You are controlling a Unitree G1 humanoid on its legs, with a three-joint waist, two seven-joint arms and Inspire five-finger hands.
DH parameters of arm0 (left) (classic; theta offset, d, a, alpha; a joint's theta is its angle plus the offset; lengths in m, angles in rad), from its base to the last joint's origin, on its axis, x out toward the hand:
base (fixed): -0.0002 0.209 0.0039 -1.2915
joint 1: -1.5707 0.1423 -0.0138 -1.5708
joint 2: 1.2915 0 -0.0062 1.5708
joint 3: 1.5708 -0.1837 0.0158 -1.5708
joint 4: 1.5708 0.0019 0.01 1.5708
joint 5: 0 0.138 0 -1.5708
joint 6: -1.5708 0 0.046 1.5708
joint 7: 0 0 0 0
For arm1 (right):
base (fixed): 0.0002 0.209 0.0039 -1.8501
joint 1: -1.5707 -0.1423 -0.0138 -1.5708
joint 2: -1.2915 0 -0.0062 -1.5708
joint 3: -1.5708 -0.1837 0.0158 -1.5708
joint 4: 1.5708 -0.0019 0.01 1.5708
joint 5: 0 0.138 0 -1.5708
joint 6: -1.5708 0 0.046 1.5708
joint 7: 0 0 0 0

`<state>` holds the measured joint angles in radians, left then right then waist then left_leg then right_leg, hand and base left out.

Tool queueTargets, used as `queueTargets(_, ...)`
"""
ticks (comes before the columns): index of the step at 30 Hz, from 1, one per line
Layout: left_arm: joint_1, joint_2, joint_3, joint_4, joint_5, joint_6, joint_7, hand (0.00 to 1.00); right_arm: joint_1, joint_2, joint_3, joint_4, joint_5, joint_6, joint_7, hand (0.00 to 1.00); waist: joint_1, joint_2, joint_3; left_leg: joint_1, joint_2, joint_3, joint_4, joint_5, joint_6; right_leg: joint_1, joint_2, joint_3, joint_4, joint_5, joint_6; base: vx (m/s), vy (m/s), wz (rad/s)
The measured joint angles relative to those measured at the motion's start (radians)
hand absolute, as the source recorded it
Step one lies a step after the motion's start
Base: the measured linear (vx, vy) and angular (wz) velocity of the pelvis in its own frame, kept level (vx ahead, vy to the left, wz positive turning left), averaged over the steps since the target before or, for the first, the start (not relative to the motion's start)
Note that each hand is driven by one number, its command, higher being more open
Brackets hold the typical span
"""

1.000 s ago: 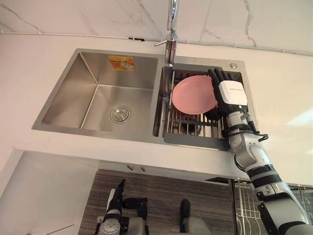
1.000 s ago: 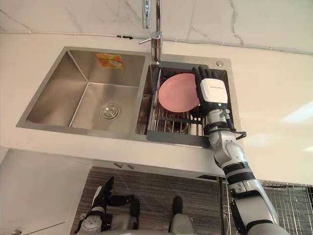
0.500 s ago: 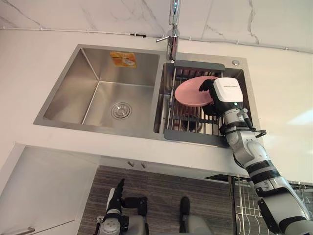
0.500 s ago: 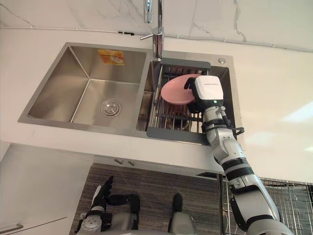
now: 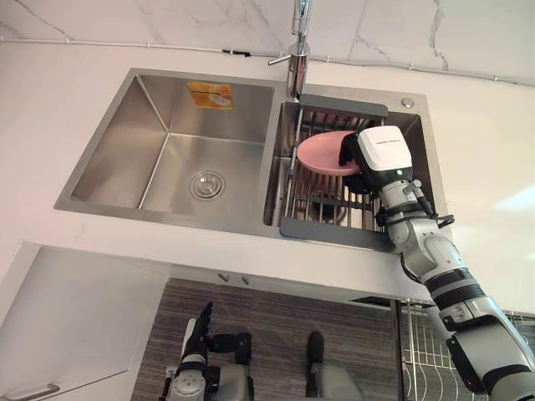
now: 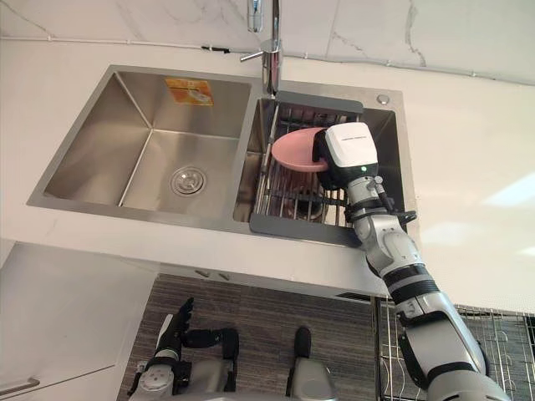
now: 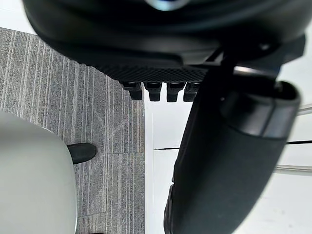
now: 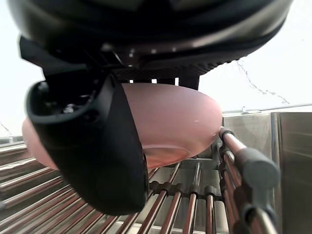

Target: Walk over to the sink, pick up the cup, carry it to the dishwasher, place the cup inside the dishwasher, then close the dishwasher door

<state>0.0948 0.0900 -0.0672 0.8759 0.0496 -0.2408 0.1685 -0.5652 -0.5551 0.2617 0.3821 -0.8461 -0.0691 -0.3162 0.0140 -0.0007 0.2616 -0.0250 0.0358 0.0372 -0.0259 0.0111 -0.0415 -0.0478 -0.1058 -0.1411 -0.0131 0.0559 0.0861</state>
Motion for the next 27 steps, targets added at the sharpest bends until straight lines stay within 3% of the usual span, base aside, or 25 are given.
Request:
queueTargets(8, 0.000, 0.005, 0.001, 0.002, 0.001, 0.009, -0.001, 1.00, 0.181, 0.009, -0.074, -0.241, 0.080, -0.015, 0.001, 0.00, -0.012, -0.001, -0.001, 0.032, 0.003, 0.004, -0.001, 0.000, 0.000, 0.028, -0.001, 0.008, 0.002, 0.000, 0.000, -0.01, -0.001, -0.02)
queueTargets(14, 0.001, 0.007, 0.001, 0.011, 0.002, 0.017, -0.003, 1.00, 0.235, 0.010, -0.102, -0.394, 0.113, -0.066, 0.001, 0.00, -0.021, -0.007, -0.006, 0.059, 0.007, 0.032, -0.002, -0.001, -0.001, 0.035, 0.002, 0.036, 0.008, 0.000, 0.000, -0.06, -0.004, -0.13)
queueTargets(18, 0.001, 0.010, 0.000, 0.031, 0.002, 0.017, -0.009, 1.00, 0.266, 0.010, -0.102, -0.419, 0.120, -0.095, 0.004, 0.00, -0.029, -0.018, -0.017, 0.069, 0.008, 0.047, -0.002, -0.001, -0.001, 0.038, 0.004, 0.050, 0.007, 0.000, 0.000, -0.06, -0.006, -0.13)
queueTargets(27, -0.002, 0.015, 0.000, 0.065, 0.002, 0.017, -0.016, 1.00, 0.304, 0.008, -0.107, -0.424, 0.149, -0.091, 0.013, 0.00, -0.033, -0.021, -0.048, 0.081, 0.012, 0.052, -0.004, -0.001, -0.001, 0.054, 0.009, 0.053, -0.010, 0.009, -0.003, -0.01, -0.002, -0.01)
